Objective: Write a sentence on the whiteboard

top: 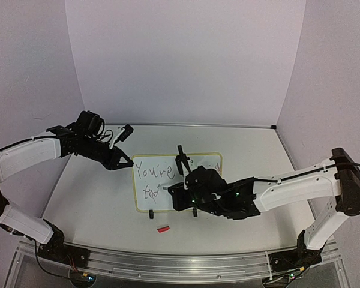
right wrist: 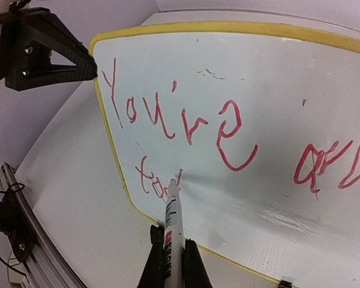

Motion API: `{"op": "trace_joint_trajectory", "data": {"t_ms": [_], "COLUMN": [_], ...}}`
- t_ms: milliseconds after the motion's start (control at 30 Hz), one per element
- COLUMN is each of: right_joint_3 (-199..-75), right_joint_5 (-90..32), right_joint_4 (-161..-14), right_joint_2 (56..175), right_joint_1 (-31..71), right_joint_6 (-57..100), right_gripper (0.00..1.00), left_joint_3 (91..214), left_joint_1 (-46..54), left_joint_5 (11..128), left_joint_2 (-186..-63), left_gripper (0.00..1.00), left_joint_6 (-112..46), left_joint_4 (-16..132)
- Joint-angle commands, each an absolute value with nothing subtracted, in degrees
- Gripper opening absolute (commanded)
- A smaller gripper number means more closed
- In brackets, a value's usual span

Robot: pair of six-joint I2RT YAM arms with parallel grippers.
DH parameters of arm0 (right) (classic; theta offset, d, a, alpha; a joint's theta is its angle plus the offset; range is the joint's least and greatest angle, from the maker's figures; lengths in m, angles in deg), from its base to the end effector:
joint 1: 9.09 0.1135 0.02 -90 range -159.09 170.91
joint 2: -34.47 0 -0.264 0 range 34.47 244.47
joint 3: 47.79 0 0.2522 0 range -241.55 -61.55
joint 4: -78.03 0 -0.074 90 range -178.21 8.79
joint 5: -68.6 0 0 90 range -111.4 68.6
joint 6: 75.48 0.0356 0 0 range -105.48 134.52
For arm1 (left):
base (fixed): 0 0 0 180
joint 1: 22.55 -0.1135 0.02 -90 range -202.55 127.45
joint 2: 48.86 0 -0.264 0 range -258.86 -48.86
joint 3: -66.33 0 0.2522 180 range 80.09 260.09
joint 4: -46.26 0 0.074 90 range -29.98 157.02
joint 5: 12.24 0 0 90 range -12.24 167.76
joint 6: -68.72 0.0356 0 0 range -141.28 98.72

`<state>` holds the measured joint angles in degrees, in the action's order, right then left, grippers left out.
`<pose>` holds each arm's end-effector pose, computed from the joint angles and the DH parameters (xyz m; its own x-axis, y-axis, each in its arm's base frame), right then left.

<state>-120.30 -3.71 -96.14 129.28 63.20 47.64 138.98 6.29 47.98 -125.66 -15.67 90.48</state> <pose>0.1231 0.3498 0.2300 -0.5715 -0.0783 -0.8169 -0.6135 0.7019 0.3619 0.2376 -0.1510 0.2739 -0.5824 0.4176 -0.6974 0.7683 0.5630 -0.3045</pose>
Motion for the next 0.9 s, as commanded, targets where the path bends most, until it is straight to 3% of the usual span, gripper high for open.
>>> {"op": "trace_joint_trajectory", "data": {"t_ms": [0, 867], "right_joint_3": [-119.07, -119.67], "right_joint_5": [-5.85, -2.57], "right_joint_4": [-94.72, -98.49], "right_joint_2": [129.84, 127.20], "right_joint_1": [63.34, 63.39], "right_joint_6": [49.21, 47.97], "right_gripper": [0.00, 0.00], "left_joint_3": [139.08, 139.09], "left_joint_1": [7.53, 7.57], "left_joint_5": [48.85, 49.00], "left_joint_2": [-127.79, -127.53], "left_gripper": [0.00, 0.00], "left_joint_6": [-14.81, -14.79], "left_joint_4": [94.35, 94.54]}}
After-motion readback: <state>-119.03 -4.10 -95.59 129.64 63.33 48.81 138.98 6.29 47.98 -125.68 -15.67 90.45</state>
